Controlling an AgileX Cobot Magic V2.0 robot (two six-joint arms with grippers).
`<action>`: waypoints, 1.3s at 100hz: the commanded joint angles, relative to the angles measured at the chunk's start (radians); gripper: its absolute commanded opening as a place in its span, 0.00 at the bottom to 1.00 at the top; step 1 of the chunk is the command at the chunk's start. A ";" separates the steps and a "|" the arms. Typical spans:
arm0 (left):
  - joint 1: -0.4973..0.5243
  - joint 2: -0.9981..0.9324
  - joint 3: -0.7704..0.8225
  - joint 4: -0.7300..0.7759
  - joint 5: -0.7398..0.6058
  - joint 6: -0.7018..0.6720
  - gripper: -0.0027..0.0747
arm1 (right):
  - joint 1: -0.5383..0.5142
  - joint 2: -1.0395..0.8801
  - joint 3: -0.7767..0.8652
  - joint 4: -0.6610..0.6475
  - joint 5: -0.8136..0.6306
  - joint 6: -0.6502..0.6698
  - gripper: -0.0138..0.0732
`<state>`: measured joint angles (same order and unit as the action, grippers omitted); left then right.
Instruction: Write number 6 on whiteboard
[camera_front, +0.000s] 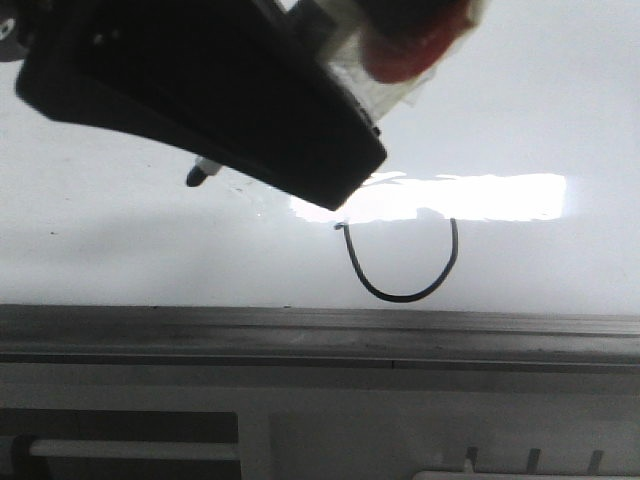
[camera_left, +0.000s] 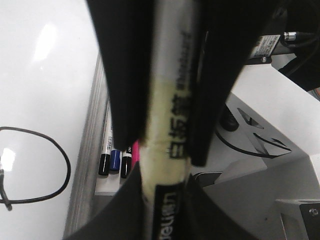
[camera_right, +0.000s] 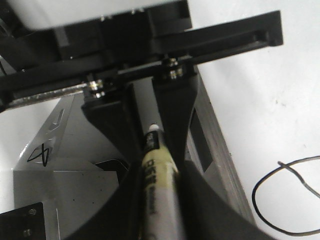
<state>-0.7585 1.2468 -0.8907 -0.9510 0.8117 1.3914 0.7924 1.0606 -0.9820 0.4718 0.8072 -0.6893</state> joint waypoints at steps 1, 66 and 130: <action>-0.003 -0.018 -0.036 -0.059 -0.016 -0.004 0.01 | 0.005 -0.008 -0.025 0.052 -0.016 -0.011 0.09; -0.003 -0.018 -0.036 -0.059 -0.002 -0.014 0.01 | -0.006 -0.042 -0.025 -0.007 -0.049 -0.011 0.64; -0.003 -0.018 -0.030 -0.068 -0.382 -0.395 0.01 | -0.264 -0.308 -0.025 -0.043 -0.014 -0.009 0.08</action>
<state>-0.7585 1.2468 -0.8923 -0.9604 0.5953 1.1107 0.5414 0.7676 -0.9820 0.4130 0.8374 -0.6910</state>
